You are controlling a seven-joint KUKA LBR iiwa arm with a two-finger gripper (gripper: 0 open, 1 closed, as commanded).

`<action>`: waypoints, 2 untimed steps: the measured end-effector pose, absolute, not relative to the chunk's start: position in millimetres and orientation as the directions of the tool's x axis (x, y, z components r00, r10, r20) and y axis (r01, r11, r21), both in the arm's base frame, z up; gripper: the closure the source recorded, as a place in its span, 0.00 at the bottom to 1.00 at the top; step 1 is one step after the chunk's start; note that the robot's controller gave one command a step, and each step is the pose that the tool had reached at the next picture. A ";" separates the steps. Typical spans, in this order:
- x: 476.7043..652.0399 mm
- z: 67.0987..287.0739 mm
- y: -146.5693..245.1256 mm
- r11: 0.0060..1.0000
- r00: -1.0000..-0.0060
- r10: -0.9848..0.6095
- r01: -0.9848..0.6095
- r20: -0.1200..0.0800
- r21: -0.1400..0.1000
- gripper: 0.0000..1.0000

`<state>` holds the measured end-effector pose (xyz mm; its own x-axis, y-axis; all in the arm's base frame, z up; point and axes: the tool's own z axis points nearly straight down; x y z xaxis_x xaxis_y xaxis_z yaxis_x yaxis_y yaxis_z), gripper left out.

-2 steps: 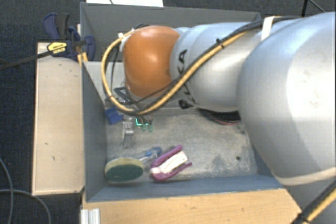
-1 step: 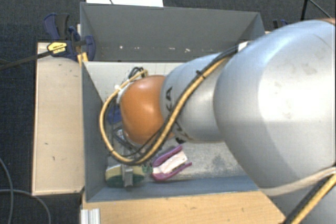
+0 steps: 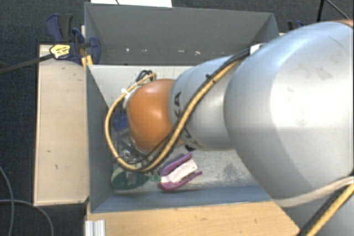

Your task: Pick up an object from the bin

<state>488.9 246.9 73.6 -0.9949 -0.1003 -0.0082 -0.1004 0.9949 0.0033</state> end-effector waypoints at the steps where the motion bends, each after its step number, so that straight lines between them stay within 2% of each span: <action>1: 510.4 133.8 245.2 0.995 -0.995 -0.100 -0.100 -0.009 0.003 1.00; 2: 507.9 129.7 244.9 0.995 -0.995 -0.097 -0.097 -0.002 0.001 0.00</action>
Offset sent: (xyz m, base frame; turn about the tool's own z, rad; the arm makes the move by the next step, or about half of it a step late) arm 0.0184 -0.0023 0.0557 -0.0058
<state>507.9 244.9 129.7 -0.9953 -0.0968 -0.0016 -0.0968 0.9953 0.0014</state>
